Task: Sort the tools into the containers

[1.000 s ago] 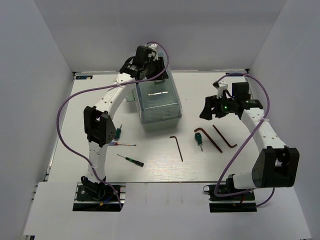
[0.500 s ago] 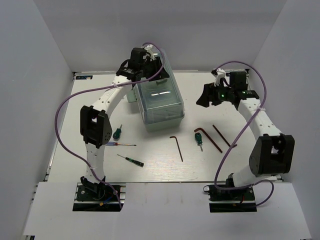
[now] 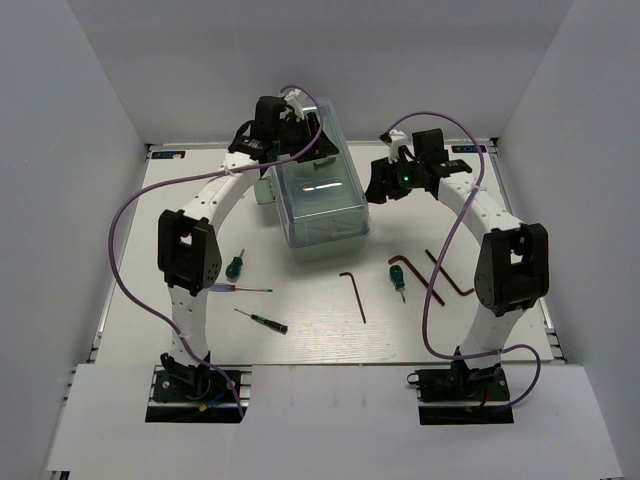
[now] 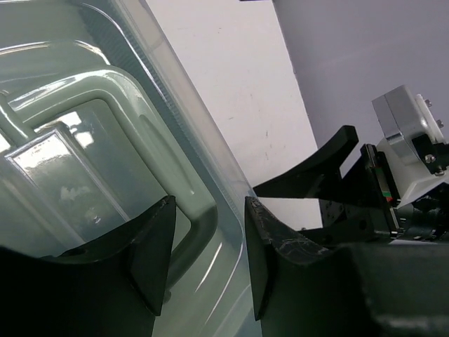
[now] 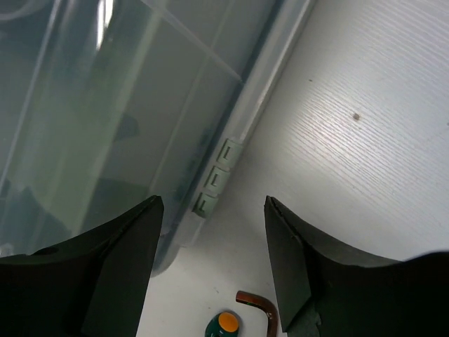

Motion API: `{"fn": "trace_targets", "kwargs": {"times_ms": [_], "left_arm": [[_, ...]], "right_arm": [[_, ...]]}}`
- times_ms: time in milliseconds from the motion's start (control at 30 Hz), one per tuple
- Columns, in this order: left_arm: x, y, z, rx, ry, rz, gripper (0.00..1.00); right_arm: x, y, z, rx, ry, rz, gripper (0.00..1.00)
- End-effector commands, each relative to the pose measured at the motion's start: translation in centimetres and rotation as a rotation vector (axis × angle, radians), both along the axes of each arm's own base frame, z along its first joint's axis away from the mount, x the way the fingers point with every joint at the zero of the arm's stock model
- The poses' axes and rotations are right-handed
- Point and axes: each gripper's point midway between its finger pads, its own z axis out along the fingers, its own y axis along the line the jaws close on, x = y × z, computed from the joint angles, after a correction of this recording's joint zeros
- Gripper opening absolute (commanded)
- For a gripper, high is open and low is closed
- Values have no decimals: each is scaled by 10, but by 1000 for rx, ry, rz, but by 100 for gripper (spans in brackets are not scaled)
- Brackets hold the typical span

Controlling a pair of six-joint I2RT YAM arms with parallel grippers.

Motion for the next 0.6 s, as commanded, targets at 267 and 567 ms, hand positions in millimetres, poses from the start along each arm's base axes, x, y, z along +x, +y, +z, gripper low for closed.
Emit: {"fn": "trace_targets", "kwargs": {"times_ms": [267,567], "left_arm": [[-33,-15,51,-212,-20,-145,53],[-34,-9,61,-322,2,-159,53]], "right_arm": [[-11,28,30,97,-24,116,64],[-16,37,29,91,-25,151,64]]}}
